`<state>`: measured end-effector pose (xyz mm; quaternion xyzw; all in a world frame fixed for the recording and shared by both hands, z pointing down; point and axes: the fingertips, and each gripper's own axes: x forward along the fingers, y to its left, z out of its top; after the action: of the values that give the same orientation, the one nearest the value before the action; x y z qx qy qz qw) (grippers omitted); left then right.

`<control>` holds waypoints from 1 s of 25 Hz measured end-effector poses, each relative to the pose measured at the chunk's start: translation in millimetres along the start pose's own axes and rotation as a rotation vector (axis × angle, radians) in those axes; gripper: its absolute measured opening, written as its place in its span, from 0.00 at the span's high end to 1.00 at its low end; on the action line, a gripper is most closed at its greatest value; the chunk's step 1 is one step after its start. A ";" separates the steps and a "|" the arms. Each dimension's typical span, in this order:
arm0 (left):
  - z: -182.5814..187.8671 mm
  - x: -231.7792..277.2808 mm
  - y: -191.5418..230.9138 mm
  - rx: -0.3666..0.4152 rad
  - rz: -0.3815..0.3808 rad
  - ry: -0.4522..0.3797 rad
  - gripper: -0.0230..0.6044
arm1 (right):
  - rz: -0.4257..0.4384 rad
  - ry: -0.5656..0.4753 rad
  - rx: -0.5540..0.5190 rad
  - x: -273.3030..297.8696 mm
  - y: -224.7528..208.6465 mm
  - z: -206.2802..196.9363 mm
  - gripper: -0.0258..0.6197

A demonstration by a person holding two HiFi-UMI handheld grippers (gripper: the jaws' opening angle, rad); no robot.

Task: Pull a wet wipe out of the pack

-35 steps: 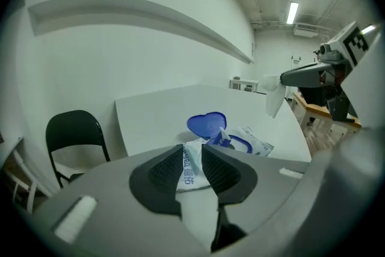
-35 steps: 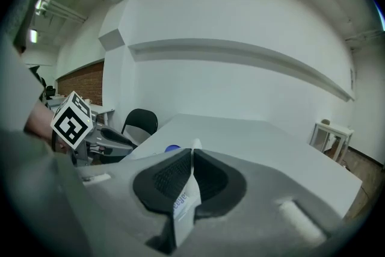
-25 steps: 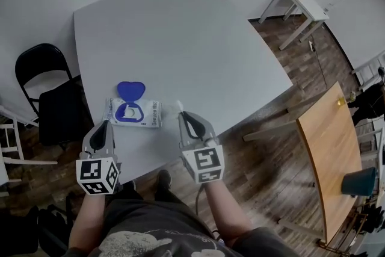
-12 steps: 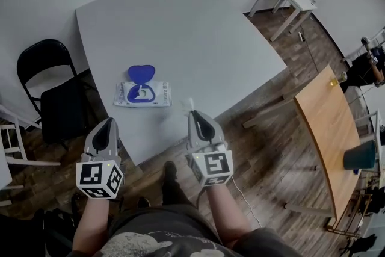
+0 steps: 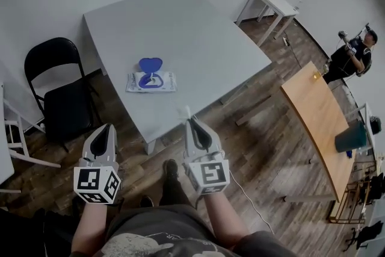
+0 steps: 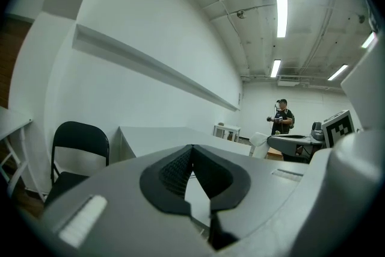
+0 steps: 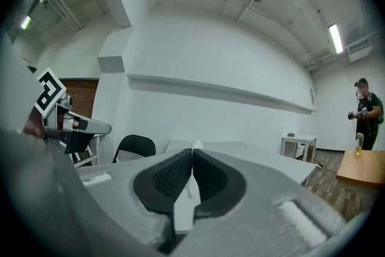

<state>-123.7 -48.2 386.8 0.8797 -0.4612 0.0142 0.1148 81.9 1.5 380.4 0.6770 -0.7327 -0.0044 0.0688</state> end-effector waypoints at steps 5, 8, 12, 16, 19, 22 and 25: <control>-0.4 -29.6 1.5 0.016 -0.001 -0.029 0.93 | -0.039 0.014 -0.003 -25.9 13.2 -0.3 0.96; -2.6 -35.1 -9.0 0.030 -0.062 -0.017 0.93 | -0.049 0.010 -0.016 -37.3 17.0 6.9 0.96; -3.3 -41.7 -28.9 0.045 -0.126 -0.018 0.93 | -0.044 0.006 -0.027 -52.3 17.7 7.5 0.96; -4.0 -44.3 -43.5 0.047 -0.122 -0.014 0.93 | -0.025 -0.011 -0.019 -61.7 12.5 9.7 0.96; -4.8 -50.3 -56.8 0.042 -0.116 -0.003 0.93 | -0.016 -0.010 -0.020 -71.3 5.1 10.0 0.96; -6.6 -59.8 -71.7 0.045 -0.113 0.001 0.93 | 0.008 -0.015 -0.019 -84.2 1.4 11.1 0.96; -8.4 -66.6 -87.5 0.056 -0.106 0.001 0.93 | 0.022 -0.010 -0.017 -97.7 -3.1 6.6 0.96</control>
<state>-89.9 55.5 369.7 0.9057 -0.4135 0.0215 0.0908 91.5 97.7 364.3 0.6682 -0.7405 -0.0135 0.0709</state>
